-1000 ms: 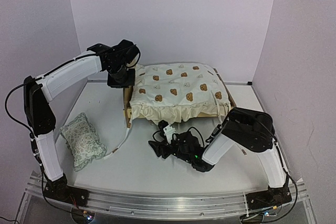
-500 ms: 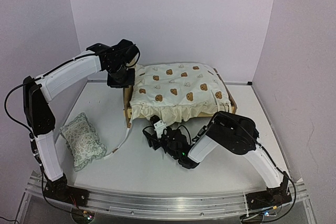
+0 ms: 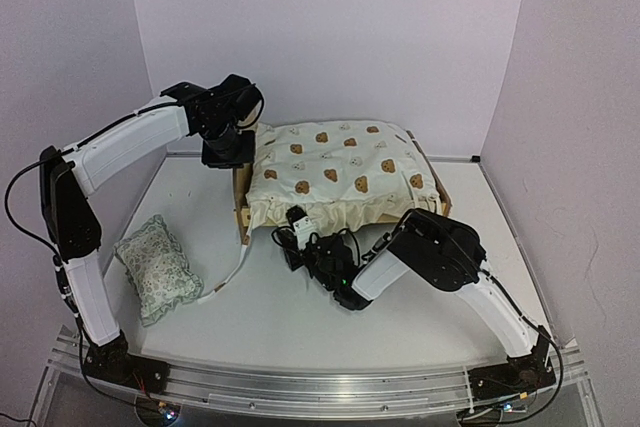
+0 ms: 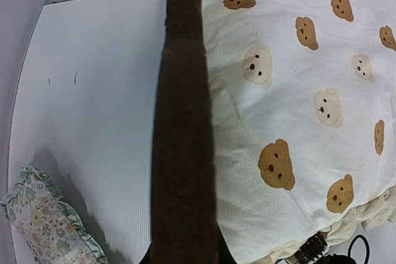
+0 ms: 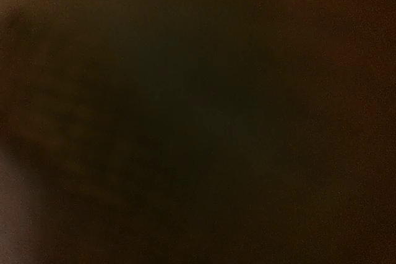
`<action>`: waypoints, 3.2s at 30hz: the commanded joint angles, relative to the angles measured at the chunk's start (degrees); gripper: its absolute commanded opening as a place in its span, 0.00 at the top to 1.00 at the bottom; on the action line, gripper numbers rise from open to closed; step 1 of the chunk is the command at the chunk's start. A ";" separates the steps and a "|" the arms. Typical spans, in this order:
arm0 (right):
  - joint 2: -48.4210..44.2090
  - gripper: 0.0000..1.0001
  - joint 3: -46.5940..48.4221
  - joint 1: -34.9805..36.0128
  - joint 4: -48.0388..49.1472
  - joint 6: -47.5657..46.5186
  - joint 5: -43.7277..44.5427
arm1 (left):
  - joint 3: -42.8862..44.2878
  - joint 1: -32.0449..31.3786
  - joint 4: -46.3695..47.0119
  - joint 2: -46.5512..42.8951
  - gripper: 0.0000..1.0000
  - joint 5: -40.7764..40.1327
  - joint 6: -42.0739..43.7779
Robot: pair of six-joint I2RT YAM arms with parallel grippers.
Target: Set up the pet bed
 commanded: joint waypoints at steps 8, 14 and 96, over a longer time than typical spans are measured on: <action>-2.37 0.88 -3.67 0.20 2.38 6.22 -11.21 | 1.06 -1.24 5.29 -8.66 1.00 2.05 3.77; -4.56 0.99 -7.32 1.80 2.40 8.74 -14.92 | -1.45 -1.22 6.80 -9.49 1.00 1.07 3.60; -29.68 0.60 -26.63 23.74 -34.29 26.64 -31.17 | -36.64 -2.10 9.03 -30.17 0.19 5.03 1.39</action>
